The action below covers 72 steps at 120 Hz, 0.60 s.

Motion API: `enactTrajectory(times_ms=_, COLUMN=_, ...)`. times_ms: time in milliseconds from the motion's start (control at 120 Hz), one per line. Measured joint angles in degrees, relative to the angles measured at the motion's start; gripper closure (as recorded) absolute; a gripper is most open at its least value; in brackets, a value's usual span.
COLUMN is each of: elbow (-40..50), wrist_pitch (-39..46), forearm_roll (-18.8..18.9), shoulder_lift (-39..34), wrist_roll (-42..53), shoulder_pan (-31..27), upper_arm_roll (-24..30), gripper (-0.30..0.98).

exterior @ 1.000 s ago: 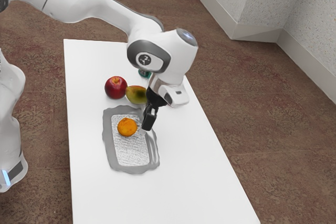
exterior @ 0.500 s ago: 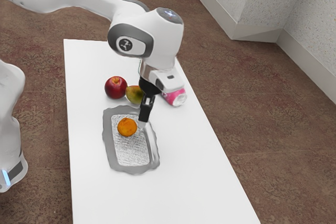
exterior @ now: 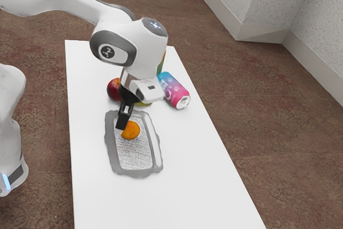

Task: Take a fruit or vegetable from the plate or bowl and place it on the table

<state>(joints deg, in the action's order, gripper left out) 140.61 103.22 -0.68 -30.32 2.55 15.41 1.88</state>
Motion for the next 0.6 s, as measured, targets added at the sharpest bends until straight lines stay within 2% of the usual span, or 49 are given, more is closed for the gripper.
enactTrajectory(times_ms=433, elbow=0.61, wrist_pitch=2.71, forearm_roll=0.62, shoulder_lift=0.44, wrist_roll=-1.27, shoulder_pan=-0.87, upper_arm_roll=-0.05, gripper=0.0)
enactTrajectory(times_ms=600, elbow=0.48, wrist_pitch=4.83, forearm_roll=1.25, shoulder_lift=2.8, wrist_roll=-1.53, shoulder_pan=-2.27, upper_arm_roll=-0.12, gripper=0.0)
